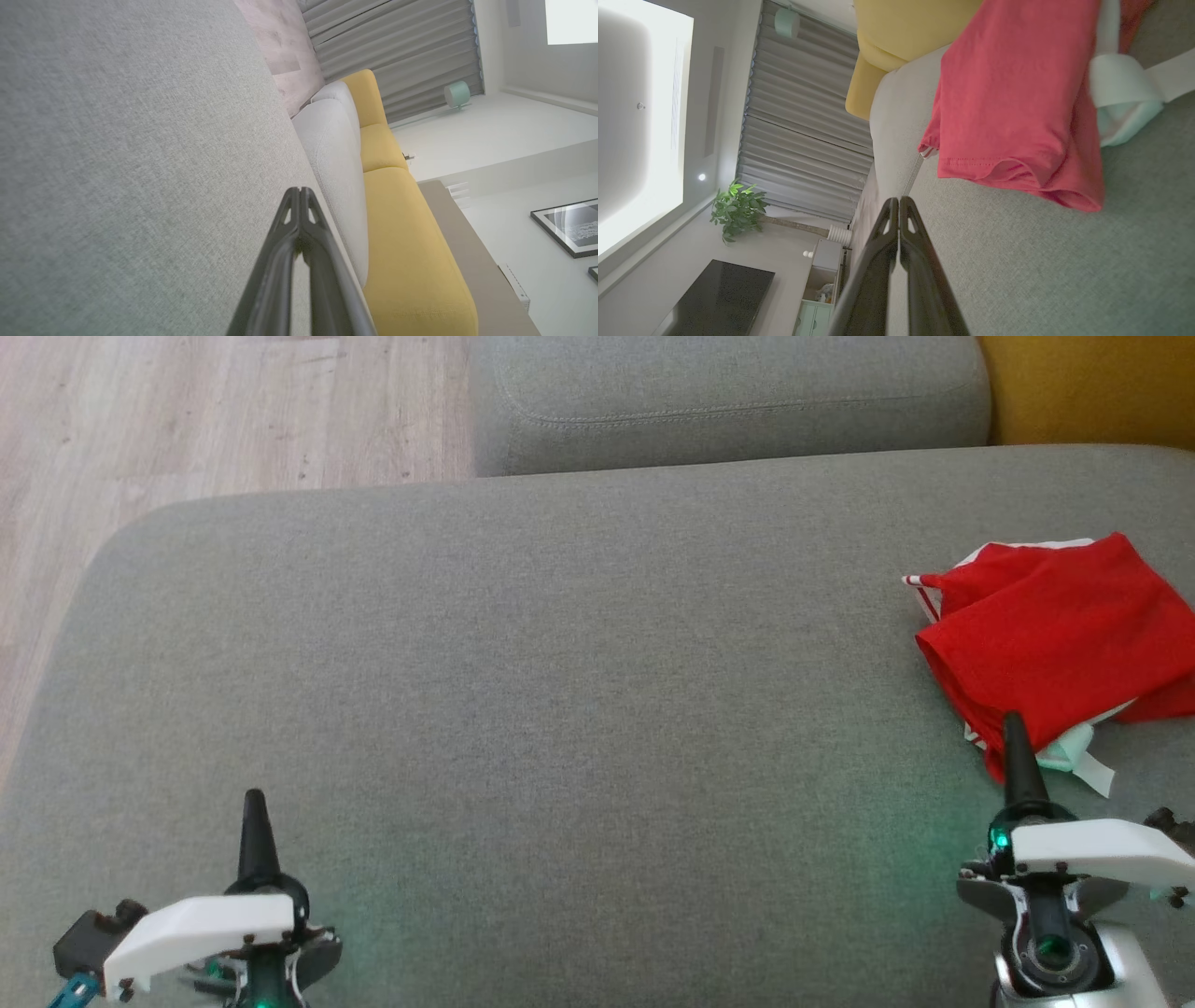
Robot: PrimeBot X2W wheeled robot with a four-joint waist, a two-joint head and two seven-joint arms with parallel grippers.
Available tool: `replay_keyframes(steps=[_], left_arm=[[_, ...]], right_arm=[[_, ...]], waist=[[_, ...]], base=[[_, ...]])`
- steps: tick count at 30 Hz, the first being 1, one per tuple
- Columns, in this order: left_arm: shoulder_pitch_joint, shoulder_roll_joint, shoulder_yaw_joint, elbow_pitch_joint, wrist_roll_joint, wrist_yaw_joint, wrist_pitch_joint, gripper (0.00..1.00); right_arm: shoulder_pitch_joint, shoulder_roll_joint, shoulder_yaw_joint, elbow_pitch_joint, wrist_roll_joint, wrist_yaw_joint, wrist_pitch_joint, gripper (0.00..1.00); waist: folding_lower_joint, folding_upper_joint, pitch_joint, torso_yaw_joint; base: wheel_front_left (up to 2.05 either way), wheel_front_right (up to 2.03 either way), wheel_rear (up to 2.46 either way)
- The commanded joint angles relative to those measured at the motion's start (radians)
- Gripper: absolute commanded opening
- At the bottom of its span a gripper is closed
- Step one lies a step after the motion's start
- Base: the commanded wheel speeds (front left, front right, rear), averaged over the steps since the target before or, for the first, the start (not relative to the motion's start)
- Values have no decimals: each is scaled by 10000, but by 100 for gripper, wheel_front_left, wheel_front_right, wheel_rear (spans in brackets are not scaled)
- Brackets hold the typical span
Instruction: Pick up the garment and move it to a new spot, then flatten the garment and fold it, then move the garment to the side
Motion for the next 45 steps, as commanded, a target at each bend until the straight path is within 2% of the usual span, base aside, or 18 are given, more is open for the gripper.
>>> replay_keyframes(steps=[1,35,45], left_arm=[[-480,62,320,-372,-205,-101,79,0],[-545,67,1103,-510,-3416,-245,1099,0],[-546,63,1113,-511,-3432,-245,1110,0]], right_arm=[[-226,-175,57,-402,270,50,64,0],[-143,-161,-629,-695,4075,69,1101,0],[-145,-137,-667,-695,4071,69,1134,0]], waist=[[0,0,-6,3],[0,0,-200,85],[0,0,-202,85]], base=[[0,0,0],[0,0,0],[0,0,0]])
